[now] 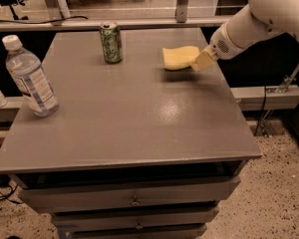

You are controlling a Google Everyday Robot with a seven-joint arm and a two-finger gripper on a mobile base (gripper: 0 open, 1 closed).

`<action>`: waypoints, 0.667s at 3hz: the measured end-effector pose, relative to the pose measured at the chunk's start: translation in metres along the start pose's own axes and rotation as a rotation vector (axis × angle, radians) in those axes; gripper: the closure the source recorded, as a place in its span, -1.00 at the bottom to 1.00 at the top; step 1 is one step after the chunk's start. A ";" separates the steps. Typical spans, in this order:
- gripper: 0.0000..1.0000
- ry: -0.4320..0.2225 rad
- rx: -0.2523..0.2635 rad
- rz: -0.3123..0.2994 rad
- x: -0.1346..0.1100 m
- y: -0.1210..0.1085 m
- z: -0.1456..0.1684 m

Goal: Move sponge near green can

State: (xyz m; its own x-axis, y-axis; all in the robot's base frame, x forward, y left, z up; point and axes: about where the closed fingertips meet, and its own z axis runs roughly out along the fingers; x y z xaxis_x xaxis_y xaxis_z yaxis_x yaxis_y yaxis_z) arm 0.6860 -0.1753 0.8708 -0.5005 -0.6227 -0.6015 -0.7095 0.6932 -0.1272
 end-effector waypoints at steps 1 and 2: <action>1.00 0.002 0.024 -0.029 -0.030 0.005 0.020; 1.00 0.004 0.037 -0.051 -0.053 0.009 0.039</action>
Offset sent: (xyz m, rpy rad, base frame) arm 0.0638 0.0835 0.0023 -0.0706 -0.0625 0.0262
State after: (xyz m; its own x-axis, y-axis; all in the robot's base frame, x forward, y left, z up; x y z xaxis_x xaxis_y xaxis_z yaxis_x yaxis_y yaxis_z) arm 0.7255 -0.1214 0.8708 -0.4663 -0.6591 -0.5900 -0.7155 0.6732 -0.1867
